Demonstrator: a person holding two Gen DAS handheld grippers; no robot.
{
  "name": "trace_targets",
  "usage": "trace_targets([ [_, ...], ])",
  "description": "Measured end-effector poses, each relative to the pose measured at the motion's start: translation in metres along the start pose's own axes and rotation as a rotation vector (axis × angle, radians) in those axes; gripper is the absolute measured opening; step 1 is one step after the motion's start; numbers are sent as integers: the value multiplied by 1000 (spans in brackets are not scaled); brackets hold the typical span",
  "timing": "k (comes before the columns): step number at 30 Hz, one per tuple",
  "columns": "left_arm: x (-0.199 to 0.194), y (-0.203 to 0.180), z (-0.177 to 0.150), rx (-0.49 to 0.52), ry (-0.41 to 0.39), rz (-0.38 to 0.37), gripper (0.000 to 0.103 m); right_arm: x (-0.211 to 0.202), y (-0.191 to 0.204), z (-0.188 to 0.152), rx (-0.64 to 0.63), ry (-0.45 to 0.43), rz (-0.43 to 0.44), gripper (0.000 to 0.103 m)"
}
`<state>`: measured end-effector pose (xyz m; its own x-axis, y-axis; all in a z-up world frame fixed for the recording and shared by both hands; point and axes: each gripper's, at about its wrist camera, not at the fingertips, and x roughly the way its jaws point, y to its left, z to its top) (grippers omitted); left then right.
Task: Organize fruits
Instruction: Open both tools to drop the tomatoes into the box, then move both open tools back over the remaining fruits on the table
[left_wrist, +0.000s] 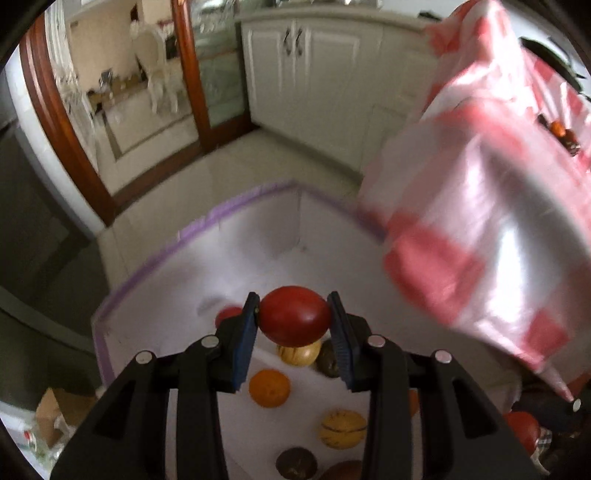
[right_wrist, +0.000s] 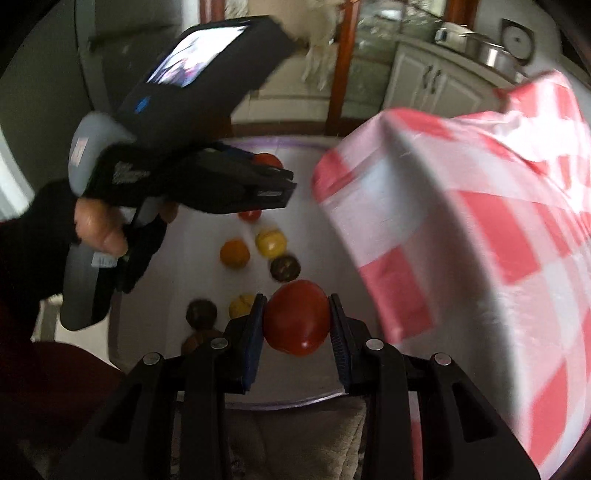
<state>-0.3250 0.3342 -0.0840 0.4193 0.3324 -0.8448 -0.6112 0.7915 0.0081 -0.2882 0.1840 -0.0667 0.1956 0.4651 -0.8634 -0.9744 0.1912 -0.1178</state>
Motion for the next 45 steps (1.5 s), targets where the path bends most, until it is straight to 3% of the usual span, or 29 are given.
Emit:
trace_targets([
  [7,38,15,-8,-55,78,10,38,62,34,2,-175,170,-27,34],
  [14,62,32,-12,-110,121,-5,38,88,39,-1,-188,264,-31,34],
  [23,71,29,-13,-114,156,2,39,93,38,2,-195,291,-28,35],
  [25,72,28,-12,-114,159,2,44,92,37,2,-190,291,-33,37],
  [26,72,28,-12,-116,155,5,54,93,37,3,-186,286,-35,47],
  [29,69,29,-10,-135,131,21,75,91,39,8,-178,256,-37,60],
  [37,69,30,-11,-161,133,40,83,73,37,11,-171,182,-51,74],
  [42,53,27,-3,-141,95,62,85,28,22,22,-150,20,-3,75],
  [45,24,28,12,-148,-12,120,85,-14,13,34,-102,-117,62,78],
])
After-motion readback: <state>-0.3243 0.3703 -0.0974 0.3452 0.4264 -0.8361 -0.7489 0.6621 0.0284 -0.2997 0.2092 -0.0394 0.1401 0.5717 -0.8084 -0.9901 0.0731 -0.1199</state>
